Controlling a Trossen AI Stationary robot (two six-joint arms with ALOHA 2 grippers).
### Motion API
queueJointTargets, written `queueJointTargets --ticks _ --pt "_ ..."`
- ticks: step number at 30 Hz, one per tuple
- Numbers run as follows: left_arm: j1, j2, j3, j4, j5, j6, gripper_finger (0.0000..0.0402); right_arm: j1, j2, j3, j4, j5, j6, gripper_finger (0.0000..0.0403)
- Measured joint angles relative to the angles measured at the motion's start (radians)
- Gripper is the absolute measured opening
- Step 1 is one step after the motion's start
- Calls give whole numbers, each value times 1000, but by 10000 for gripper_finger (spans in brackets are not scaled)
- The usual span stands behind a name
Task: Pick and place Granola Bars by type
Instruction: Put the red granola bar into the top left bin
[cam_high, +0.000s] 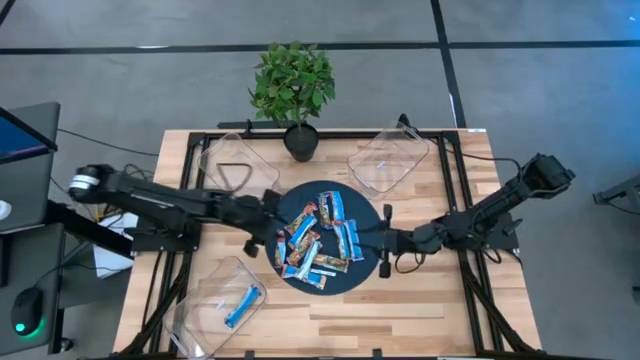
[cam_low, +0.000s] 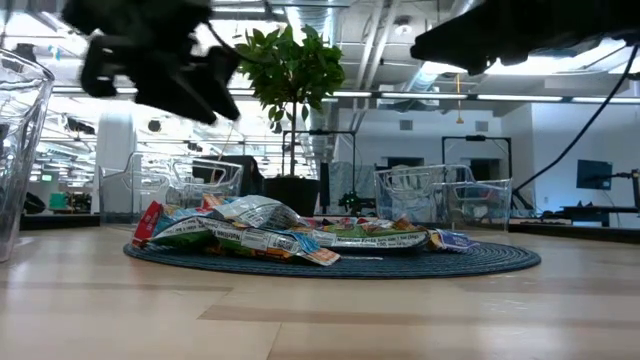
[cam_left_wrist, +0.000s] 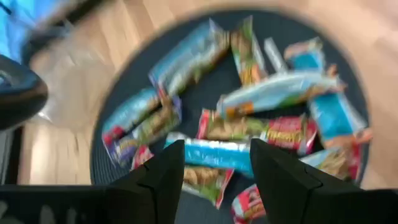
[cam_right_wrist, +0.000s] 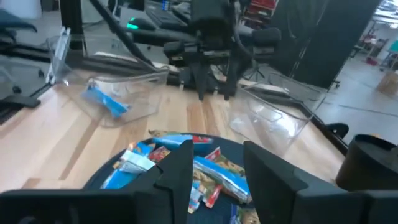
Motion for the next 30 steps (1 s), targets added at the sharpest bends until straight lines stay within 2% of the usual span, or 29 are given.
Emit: queueJointTargets --ticks 5,8,13,23,30 --pt "-14 207 185 -214 -59 24 177 7 -19 -1 -29 2 -20 137" --pt "-14 303 251 -339 -56 39 177 11 -20 0 -53 2 -20 135" --pt "-14 406 315 -451 -46 37 177 10 -20 0 -61 3 -21 133" --pt "-14 410 325 -559 38 125 177 10 -20 0 -60 -2 -12 132" --pt "-14 412 295 -484 52 273 164 10 -20 0 -58 -2 -1 131"
